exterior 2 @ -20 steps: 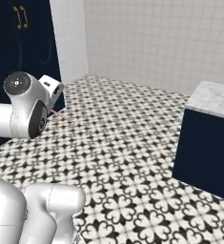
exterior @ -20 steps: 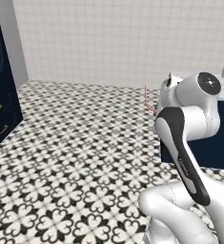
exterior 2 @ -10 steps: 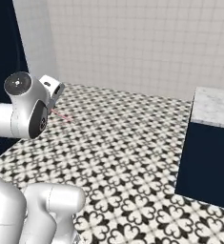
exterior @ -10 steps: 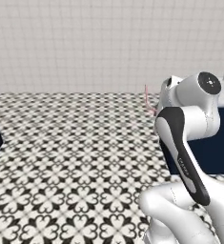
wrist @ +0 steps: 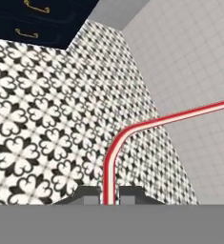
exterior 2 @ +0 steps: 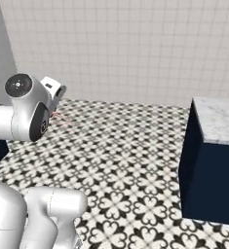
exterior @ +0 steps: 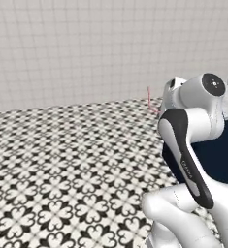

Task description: Take a straw from the drawer in front and place it inside the glass cup on the dining counter.

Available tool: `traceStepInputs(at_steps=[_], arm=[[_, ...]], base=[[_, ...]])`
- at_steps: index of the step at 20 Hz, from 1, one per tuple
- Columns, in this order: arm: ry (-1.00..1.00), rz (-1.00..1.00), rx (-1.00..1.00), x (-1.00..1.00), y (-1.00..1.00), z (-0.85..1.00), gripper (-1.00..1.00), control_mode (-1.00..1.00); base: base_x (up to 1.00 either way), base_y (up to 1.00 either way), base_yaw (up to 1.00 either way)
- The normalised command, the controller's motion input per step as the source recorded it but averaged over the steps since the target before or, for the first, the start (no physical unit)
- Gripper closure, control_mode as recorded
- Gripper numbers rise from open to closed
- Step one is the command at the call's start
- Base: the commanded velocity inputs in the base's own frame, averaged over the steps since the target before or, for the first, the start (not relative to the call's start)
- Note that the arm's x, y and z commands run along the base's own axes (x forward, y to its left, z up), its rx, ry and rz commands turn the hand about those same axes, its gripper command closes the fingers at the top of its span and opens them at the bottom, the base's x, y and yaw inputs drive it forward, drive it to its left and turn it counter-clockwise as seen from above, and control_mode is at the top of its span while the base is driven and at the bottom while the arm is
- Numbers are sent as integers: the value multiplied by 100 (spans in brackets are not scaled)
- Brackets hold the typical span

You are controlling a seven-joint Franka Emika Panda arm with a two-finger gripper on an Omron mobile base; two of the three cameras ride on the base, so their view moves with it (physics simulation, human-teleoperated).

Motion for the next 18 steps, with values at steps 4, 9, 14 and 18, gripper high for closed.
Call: traceStepInputs(at_steps=[4, 9, 14, 18], arm=[[0, 0, 0, 0, 0, 0, 100, 100], [0, 0, 0, 0, 0, 0, 100, 100], [0, 0, 0, 0, 0, 0, 100, 100], [0, 0, 0, 0, 0, 0, 100, 100]], base=[[99, 75, -32], [100, 66, -35], [100, 56, -34], [100, 56, -34]])
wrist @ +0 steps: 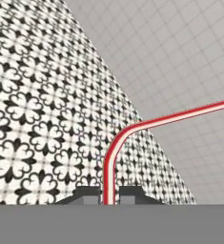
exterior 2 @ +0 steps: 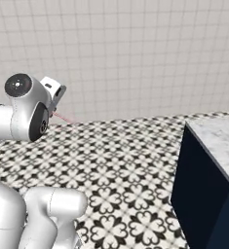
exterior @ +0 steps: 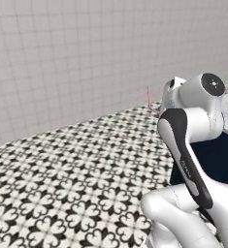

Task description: Take a straw from the drawer in front and place it inside the glass cup on the dining counter.

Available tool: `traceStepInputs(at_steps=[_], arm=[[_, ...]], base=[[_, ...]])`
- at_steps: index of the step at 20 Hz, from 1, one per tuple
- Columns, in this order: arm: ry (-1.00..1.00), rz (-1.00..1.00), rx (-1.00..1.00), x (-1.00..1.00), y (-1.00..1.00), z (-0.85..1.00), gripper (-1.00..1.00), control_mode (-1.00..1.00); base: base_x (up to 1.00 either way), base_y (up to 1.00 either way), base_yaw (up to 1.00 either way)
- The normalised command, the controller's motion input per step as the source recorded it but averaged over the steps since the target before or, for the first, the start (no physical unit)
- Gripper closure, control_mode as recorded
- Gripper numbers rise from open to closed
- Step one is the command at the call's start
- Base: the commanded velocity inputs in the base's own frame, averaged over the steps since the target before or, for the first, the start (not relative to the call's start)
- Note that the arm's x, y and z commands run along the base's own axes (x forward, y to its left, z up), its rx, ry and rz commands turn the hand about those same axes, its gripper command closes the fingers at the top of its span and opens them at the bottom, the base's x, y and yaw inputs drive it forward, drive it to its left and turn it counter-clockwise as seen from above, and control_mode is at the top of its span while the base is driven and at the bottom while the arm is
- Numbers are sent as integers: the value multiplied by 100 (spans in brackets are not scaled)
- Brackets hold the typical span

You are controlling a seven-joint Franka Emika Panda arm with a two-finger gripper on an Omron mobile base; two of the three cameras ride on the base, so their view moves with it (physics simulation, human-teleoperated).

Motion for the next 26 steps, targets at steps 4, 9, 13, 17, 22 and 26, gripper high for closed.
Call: traceStepInputs(at_steps=[4, 9, 13, 17, 22, 26], arm=[[0, 0, 0, 0, 0, 0, 100, 100], [0, 0, 0, 0, 0, 0, 100, 100], [0, 0, 0, 0, 0, 0, 100, 100], [0, 0, 0, 0, 0, 0, 100, 100], [0, 0, 0, 0, 0, 0, 100, 100], [0, 0, 0, 0, 0, 0, 100, 100]], base=[[100, 17, -30], [100, 7, -25], [100, 31, -39], [100, 30, -49], [100, 42, -53], [95, 53, -58]])
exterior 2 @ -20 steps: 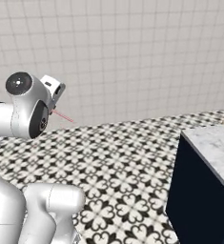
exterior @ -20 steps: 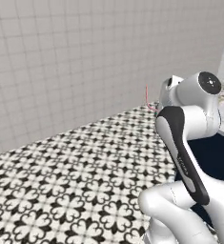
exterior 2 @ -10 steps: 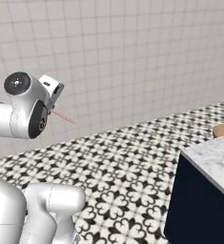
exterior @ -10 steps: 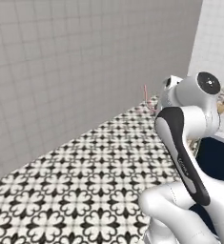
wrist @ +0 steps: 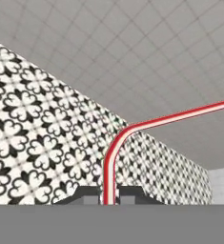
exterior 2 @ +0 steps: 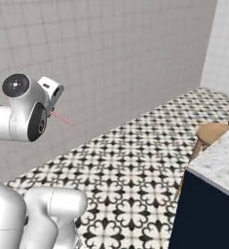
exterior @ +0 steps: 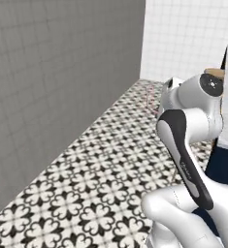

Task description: Take a straw from the drawer in front and place it inside the glass cup on the dining counter.

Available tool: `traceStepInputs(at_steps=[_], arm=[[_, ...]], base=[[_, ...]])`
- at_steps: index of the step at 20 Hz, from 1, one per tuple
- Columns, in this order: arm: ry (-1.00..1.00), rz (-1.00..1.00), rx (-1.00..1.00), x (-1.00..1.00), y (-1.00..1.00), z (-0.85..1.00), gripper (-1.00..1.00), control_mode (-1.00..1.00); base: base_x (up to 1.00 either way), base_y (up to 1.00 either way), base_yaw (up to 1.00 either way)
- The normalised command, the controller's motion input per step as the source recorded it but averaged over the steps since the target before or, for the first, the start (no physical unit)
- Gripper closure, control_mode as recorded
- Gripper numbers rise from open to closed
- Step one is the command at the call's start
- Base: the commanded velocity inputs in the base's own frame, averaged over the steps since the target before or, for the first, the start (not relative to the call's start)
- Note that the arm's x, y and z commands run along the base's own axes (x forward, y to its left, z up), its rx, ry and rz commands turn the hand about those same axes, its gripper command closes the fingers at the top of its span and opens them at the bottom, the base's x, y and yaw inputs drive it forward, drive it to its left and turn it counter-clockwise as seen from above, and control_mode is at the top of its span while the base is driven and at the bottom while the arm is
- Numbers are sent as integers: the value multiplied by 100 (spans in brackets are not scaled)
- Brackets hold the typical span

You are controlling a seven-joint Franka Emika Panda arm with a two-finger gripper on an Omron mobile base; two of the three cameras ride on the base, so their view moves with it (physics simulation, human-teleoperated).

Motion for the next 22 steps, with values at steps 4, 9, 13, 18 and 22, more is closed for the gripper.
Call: traceStepInputs(at_steps=[4, 9, 13, 18, 22], arm=[[0, 0, 0, 0, 0, 0, 100, 100], [0, 0, 0, 0, 0, 0, 100, 100], [0, 0, 0, 0, 0, 0, 100, 100], [0, 0, 0, 0, 0, 0, 100, 100], [0, 0, 0, 0, 0, 0, 100, 100]], base=[[84, 58, -63], [78, 58, -65], [76, 59, -65], [73, 69, -65], [82, 79, -61]])
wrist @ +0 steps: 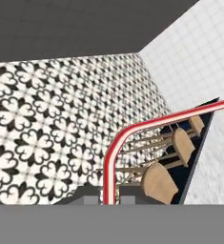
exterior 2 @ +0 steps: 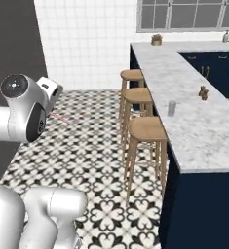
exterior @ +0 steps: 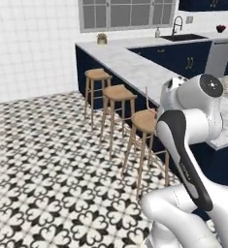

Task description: Take a straw from the drawer in front and place it inside the glass cup on the dining counter.

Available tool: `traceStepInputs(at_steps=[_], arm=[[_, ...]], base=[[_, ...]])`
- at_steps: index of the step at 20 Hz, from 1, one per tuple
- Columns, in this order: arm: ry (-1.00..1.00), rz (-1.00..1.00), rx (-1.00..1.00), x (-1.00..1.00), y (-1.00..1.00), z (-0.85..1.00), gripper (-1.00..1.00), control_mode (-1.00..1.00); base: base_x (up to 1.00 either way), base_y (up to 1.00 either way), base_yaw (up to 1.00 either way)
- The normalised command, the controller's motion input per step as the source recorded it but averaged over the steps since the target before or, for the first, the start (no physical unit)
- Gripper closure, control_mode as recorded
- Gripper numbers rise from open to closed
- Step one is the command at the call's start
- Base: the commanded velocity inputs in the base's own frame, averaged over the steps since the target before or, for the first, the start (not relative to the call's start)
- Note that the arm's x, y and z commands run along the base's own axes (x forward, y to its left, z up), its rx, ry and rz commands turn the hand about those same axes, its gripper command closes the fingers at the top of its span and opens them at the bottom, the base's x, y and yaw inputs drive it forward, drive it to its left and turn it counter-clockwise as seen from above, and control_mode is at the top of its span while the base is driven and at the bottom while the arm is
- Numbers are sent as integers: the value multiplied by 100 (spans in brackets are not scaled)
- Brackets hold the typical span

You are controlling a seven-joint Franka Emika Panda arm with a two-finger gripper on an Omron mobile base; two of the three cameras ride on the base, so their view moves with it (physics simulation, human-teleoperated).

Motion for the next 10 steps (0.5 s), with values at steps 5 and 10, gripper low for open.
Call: traceStepInputs(at_steps=[5, 10], arm=[[0, 0, 0, 0, 0, 0, 100, 100], [0, 0, 0, 0, 0, 0, 100, 100]], base=[[84, 91, -55], [71, 84, -57]])
